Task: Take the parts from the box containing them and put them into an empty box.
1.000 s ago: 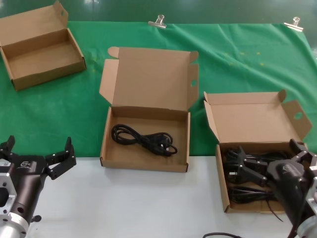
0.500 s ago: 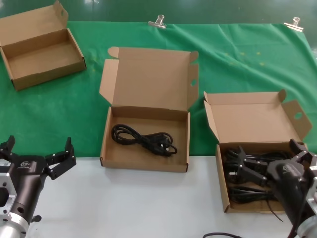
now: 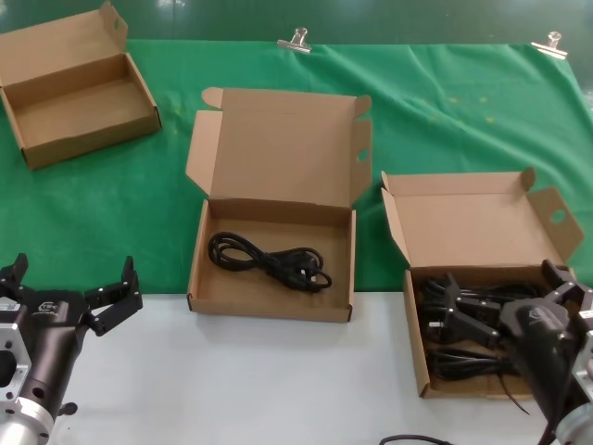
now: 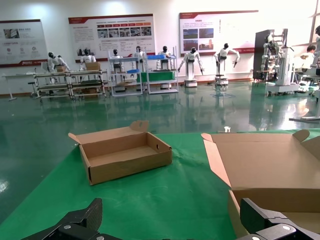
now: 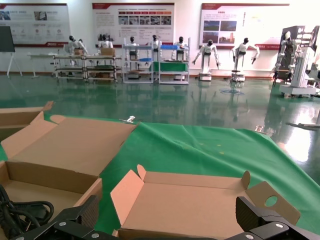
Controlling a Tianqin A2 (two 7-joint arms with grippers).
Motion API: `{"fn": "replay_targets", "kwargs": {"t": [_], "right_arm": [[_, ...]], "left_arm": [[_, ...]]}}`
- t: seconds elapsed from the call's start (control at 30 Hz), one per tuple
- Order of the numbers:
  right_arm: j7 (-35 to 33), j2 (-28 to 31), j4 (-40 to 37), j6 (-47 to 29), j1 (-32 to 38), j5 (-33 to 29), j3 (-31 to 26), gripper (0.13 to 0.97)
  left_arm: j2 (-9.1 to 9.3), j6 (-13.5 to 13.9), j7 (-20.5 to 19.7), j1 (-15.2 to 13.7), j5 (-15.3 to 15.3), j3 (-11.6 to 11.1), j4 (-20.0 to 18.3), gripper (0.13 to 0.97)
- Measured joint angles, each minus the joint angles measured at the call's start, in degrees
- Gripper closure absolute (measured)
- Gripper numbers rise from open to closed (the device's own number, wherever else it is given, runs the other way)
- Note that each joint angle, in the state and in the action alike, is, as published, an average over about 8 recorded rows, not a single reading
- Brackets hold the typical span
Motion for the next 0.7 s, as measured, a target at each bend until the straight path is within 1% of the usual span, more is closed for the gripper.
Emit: {"fn": "replay_targets", "kwargs": {"t": [0.7], "right_arm": [[0.00,0.00,0.00,0.00,0.00,0.00,0.00,0.129]], "left_arm": [[0.00,0.00,0.00,0.00,0.00,0.00,0.00,0.132]]}}
